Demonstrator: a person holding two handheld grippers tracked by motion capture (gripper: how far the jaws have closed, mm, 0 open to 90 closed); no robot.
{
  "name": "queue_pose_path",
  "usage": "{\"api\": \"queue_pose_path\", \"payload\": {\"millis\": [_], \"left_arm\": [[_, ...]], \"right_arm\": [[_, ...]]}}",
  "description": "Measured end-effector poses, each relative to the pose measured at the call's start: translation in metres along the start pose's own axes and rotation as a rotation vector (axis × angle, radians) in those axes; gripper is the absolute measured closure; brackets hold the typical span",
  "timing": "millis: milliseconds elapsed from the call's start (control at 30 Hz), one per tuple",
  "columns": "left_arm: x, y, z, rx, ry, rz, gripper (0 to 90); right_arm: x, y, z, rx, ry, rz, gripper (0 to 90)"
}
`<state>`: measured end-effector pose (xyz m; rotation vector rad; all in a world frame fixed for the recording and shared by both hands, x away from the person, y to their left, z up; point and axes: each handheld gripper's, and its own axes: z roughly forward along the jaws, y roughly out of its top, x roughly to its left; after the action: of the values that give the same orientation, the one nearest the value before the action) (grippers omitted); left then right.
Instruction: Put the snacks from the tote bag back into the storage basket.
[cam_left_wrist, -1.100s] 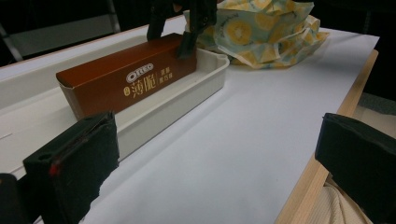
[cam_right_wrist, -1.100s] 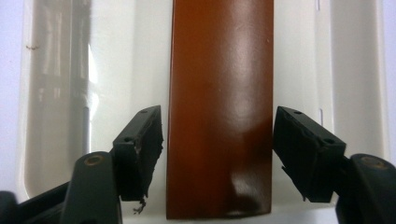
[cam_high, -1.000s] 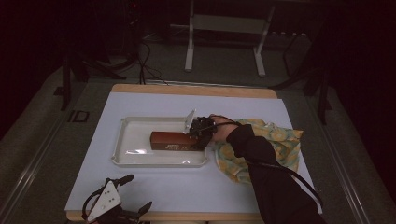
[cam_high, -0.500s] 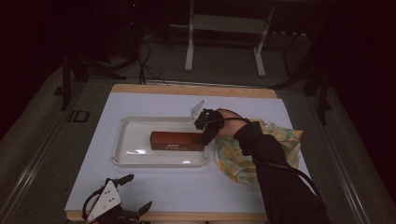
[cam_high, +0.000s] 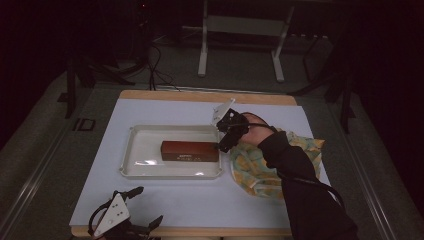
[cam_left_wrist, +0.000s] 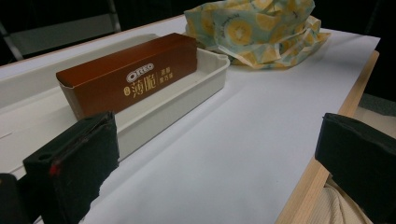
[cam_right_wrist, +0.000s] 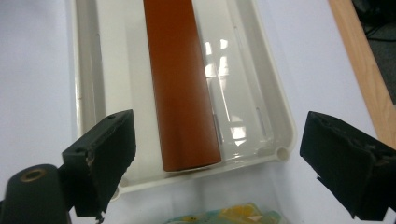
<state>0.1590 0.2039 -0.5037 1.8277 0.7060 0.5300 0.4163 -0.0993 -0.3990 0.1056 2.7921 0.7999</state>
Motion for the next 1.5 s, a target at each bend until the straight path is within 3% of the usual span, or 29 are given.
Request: {"api": "queue_pose_path", "payload": {"millis": [400, 967, 1300, 1500], "left_arm": [[0.0, 0.0, 0.001, 0.001, 0.002, -0.002, 0.0], [0.001, 0.0, 0.002, 0.002, 0.0, -0.006, 0.0], [0.0, 0.0, 0.002, 0.002, -0.002, -0.007, 0.0], [0.0, 0.0, 0.002, 0.003, -0.001, -0.006, 0.1]], "right_arm": [[-0.008, -0.029, -0.02, -0.035, -0.089, 0.098, 13.0], [-0.004, -0.077, -0.04, -0.095, -0.125, 0.225, 12.8], [0.0, -0.104, -0.051, -0.159, -0.141, 0.349, 13.3], [0.008, -0.12, -0.055, -0.184, -0.217, 0.385, 12.8]]}}
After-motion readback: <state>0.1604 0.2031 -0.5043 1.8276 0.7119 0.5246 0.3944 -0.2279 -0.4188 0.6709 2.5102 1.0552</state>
